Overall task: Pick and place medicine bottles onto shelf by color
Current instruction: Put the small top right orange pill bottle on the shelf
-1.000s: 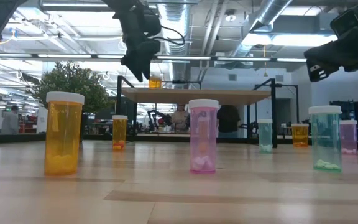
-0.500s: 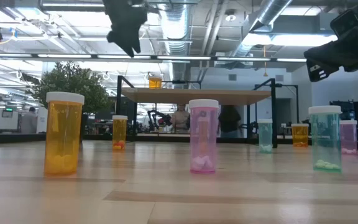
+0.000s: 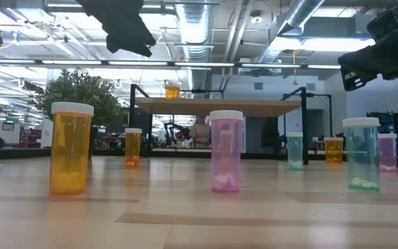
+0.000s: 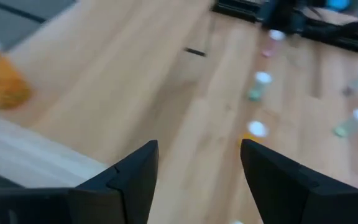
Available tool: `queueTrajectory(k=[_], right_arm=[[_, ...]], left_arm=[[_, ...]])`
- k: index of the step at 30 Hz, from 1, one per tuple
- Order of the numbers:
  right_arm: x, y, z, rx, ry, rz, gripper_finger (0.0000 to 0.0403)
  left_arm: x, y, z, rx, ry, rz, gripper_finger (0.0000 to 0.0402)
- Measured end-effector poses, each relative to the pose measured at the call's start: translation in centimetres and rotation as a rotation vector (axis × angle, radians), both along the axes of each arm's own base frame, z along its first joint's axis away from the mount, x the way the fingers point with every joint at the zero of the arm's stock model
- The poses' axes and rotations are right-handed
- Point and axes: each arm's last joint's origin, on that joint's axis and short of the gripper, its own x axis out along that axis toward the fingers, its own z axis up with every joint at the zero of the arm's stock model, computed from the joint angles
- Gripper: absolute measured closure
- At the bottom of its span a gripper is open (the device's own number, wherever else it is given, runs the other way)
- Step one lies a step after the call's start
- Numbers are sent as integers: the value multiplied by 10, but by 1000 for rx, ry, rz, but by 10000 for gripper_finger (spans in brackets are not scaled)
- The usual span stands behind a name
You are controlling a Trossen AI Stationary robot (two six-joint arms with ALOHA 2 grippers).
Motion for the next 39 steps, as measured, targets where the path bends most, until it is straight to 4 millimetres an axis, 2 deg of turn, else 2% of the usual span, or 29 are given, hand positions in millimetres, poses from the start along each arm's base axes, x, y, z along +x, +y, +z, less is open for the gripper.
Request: queueTrajectory(k=[4,10,27,34,39], right_arm=[[0,0,0,0,0,0,342],[0,0,0,0,0,0,342],[0,0,0,0,0,0,342],[0,0,0,0,0,0,342],[0,0,0,0,0,0,342]], left_arm=[[-4,-18,-6,16,-6,-53,187],[-4,-30,-6,44,-7,-81,187],[-4,-31,-6,37,-5,-84,187],[-4,-33,-7,-63,-14,-55,187],[-2,-33,-17,-95,56,-11,187]])
